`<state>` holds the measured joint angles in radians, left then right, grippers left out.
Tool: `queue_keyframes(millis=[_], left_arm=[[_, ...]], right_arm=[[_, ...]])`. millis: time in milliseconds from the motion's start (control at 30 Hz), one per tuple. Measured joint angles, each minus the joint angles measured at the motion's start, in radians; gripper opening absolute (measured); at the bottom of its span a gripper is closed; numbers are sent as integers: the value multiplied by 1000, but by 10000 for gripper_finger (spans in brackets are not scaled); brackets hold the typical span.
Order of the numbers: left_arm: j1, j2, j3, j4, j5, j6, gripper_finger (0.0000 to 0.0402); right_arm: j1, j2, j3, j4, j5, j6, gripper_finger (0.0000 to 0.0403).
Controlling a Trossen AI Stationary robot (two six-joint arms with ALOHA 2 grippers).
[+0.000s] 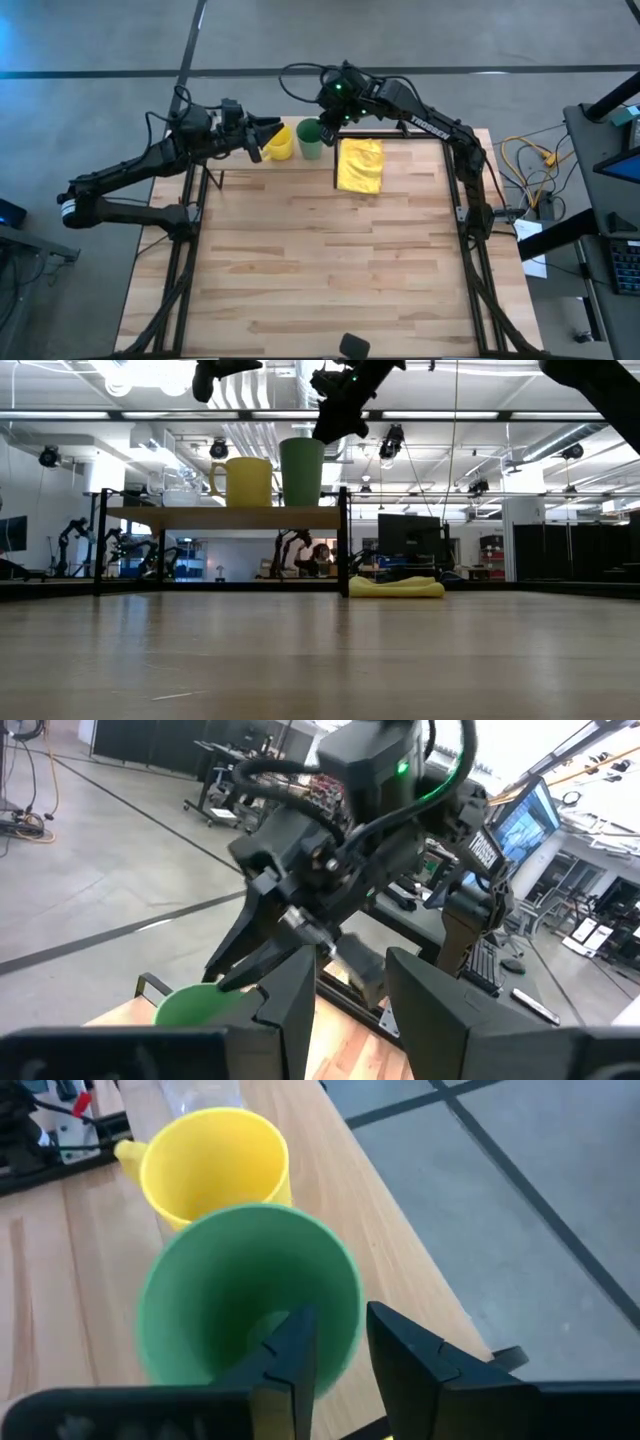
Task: Stack small to large cups/mugs on shelf
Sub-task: Return to Home Position
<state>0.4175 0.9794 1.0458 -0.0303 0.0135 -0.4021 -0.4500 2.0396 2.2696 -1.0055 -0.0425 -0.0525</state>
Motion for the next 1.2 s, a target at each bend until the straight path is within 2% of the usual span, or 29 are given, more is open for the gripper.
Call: queue_keyframes(millis=[200, 400, 567, 733, 900, 1033, 1100, 1200], left_arm=[[0, -2, 0, -5, 0, 24, 111], [0, -38, 0, -16, 0, 25, 111], [0, -109, 0, -36, 0, 73, 111], [0, -203, -5, -44, 0, 151, 111], [0, -286, -5, -140, -9, 159, 110], [0, -324, -5, -286, -55, 181, 87], [0, -338, -4, -354, -61, 179, 64], [0, -368, -6, -407, -62, 175, 23]], right_arm=[[0, -49, 0, -36, -1, 7, 80], [0, -135, 0, -183, -3, 68, 72], [1, -223, 0, -300, -10, 120, 68], [4, -307, 0, -339, -10, 210, 71], [7, -371, 0, -396, -10, 281, 72], [9, -395, 0, -497, -16, 275, 62], [16, -402, 0, -566, -17, 262, 45], [34, -414, -11, -561, -30, 266, 14]])
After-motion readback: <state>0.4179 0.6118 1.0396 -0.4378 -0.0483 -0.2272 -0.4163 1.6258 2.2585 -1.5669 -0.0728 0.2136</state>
